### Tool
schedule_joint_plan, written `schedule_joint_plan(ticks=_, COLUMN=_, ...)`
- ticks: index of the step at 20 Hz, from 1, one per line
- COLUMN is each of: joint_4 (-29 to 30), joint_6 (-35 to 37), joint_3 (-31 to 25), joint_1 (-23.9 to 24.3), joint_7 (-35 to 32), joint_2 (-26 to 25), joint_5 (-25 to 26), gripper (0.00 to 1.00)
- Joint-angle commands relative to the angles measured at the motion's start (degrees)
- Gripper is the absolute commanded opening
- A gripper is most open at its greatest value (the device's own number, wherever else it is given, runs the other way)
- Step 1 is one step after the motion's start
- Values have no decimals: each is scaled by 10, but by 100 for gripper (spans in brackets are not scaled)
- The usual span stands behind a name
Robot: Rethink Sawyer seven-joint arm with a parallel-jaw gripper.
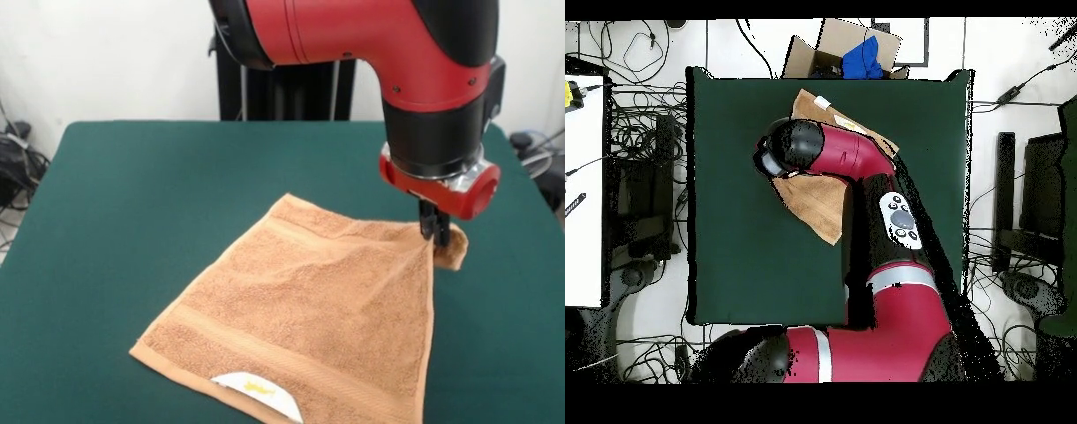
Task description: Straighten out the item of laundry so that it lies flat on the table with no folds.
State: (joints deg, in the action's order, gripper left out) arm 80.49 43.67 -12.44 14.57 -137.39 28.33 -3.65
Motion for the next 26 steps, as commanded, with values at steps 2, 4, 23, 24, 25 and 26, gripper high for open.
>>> schedule_joint_plan(ticks=2, joint_4=49, joint_6=-42, joint_3=-29, joint_1=-14, joint_7=6, joint_2=5, joint_5=22, gripper=0)
schedule_joint_plan(ticks=4, joint_4=42, joint_6=-42, joint_3=-22, joint_1=-19, joint_7=9, joint_2=4, joint_5=31, gripper=100)
schedule_joint_plan(ticks=23, joint_4=39, joint_6=-94, joint_3=-17, joint_1=-10, joint_7=41, joint_2=14, joint_5=66, gripper=100)
schedule_joint_plan(ticks=24, joint_4=39, joint_6=-97, joint_3=-15, joint_1=-7, joint_7=50, joint_2=17, joint_5=74, gripper=100)
schedule_joint_plan(ticks=25, joint_4=41, joint_6=-100, joint_3=-17, joint_1=3, joint_7=77, joint_2=22, joint_5=91, gripper=100)
schedule_joint_plan(ticks=26, joint_4=42, joint_6=-103, joint_3=-21, joint_1=10, joint_7=92, joint_2=25, joint_5=101, gripper=100)
